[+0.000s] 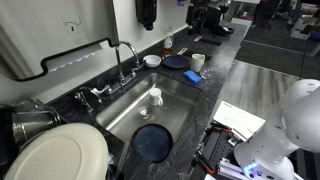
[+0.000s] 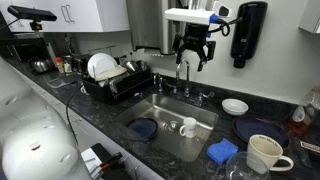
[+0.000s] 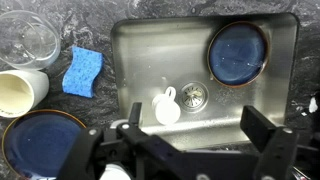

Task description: Turn on the faucet

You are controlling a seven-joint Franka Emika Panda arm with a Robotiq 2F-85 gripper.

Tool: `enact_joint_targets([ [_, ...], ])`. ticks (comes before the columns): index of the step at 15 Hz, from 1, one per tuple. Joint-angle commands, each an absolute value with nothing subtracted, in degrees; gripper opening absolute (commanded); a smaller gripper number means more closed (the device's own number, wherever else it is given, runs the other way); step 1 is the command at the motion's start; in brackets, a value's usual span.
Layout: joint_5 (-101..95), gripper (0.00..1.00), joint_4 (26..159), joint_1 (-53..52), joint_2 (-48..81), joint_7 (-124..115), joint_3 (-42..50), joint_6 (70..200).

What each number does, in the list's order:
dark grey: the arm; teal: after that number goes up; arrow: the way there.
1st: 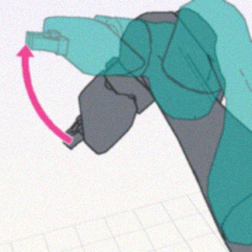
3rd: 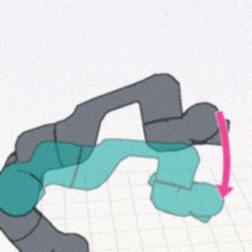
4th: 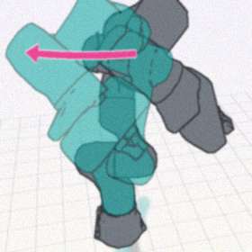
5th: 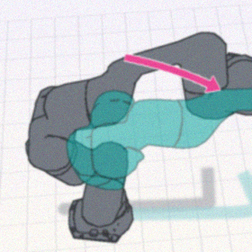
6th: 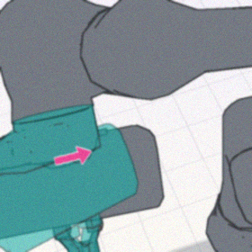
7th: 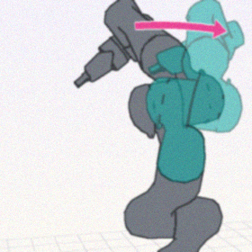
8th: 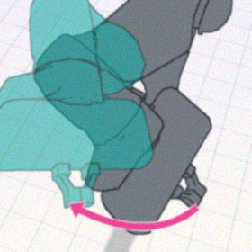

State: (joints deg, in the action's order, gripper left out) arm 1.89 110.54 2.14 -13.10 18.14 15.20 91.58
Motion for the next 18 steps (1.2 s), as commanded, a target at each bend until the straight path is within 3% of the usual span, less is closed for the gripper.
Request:
enact_joint_targets([
  [1,2.25,1.00,110.36,3.93,-12.91,18.46,13.65,91.40],
  [7,3.22,1.00,110.96,4.04,-12.85,17.15,13.62,91.61],
  [11,6.46,1.00,114.59,5.14,-13.49,3.32,12.48,95.37],
  [18,14.45,1.00,121.41,4.99,-13.26,-18.77,8.34,111.04],
])
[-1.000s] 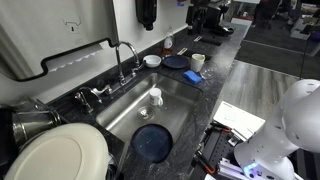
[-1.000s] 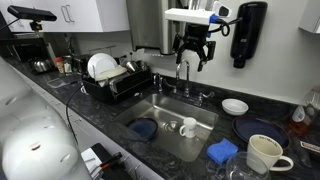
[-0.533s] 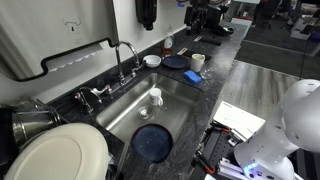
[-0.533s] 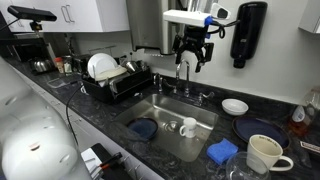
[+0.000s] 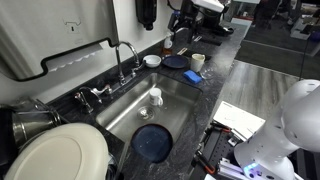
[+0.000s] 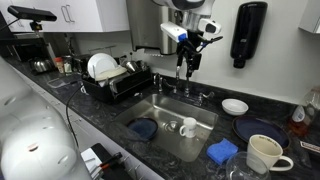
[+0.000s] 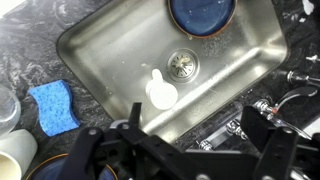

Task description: Turn on the faucet

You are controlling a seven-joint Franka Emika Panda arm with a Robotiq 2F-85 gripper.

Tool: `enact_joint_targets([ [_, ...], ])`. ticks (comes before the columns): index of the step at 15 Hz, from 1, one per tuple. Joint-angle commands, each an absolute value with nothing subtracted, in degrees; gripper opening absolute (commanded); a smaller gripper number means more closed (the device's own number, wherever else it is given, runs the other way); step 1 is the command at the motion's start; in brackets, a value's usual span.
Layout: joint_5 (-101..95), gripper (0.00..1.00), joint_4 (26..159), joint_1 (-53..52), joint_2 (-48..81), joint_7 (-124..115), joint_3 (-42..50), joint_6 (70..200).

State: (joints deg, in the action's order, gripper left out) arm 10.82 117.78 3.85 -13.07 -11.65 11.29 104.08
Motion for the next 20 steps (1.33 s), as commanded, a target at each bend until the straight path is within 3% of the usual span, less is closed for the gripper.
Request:
enact_joint_targets([
  [1,15.34,1.00,122.41,4.90,-13.19,-21.69,7.46,114.25],
  [11,8.09,1.00,129.00,6.74,-10.33,-53.25,1.12,145.35],
  [20,7.97,1.00,127.86,5.55,-8.69,-53.64,2.00,144.52],
])
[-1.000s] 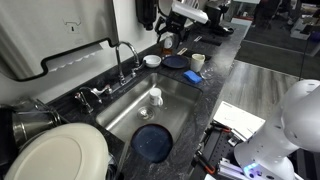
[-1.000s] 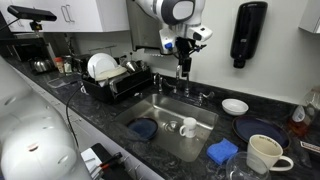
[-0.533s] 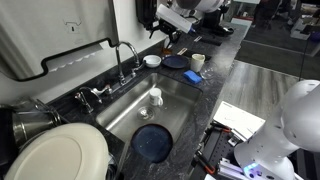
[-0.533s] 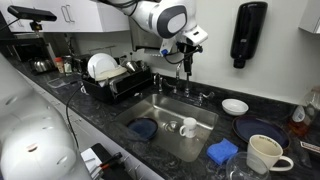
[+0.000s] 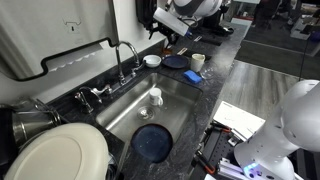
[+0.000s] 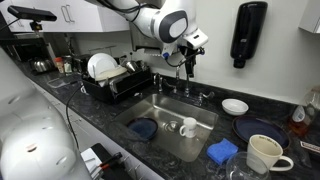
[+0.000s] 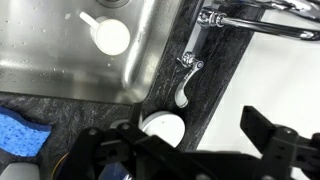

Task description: Turn on the faucet

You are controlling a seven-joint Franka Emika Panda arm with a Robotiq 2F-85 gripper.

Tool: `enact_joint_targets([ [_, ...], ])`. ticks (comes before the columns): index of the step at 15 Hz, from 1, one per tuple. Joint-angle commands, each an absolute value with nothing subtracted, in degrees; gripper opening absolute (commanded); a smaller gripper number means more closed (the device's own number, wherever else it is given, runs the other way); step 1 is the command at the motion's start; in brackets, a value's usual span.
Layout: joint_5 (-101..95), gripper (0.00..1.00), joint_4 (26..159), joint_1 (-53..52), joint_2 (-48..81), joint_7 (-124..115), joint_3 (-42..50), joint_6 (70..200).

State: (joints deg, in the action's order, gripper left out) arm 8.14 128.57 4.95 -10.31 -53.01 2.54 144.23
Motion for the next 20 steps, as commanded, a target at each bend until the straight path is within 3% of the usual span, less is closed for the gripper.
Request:
enact_joint_targets([
  [1,8.01,1.00,127.32,5.56,-7.43,-54.00,1.97,144.64],
  [14,4.86,1.00,119.15,4.01,9.05,-66.95,4.21,153.81],
  [20,2.90,1.00,111.64,1.88,16.83,-74.14,7.06,151.10],
])
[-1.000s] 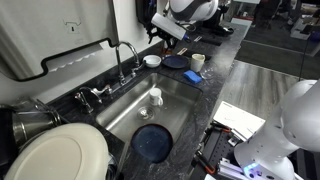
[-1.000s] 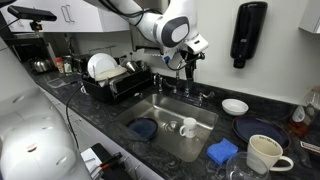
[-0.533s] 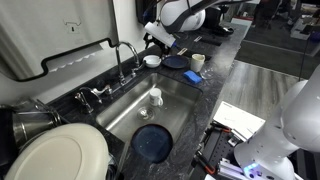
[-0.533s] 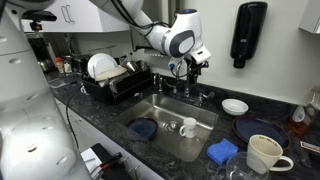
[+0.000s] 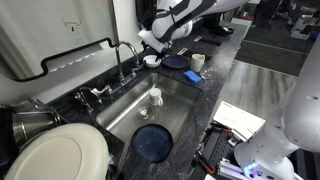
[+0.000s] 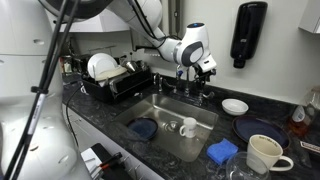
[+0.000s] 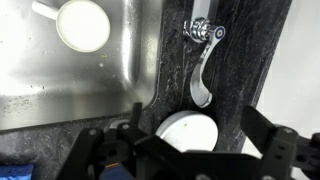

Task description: Turn on the faucet

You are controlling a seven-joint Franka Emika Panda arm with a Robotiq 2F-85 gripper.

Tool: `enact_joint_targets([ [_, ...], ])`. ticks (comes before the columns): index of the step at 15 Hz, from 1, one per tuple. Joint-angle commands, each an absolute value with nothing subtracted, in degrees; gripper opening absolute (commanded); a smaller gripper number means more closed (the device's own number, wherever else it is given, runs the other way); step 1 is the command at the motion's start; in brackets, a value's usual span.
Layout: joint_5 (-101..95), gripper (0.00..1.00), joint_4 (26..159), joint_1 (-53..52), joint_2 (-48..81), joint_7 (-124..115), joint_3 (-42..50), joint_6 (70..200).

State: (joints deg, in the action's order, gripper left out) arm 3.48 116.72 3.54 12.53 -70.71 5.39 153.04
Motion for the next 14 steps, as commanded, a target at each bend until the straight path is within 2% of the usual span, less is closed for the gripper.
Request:
enact_joint_targets([
  [1,3.28,1.00,110.24,1.55,17.99,-74.97,7.33,150.79],
  [14,1.80,1.00,95.20,-0.69,29.44,-84.87,10.53,138.02],
])
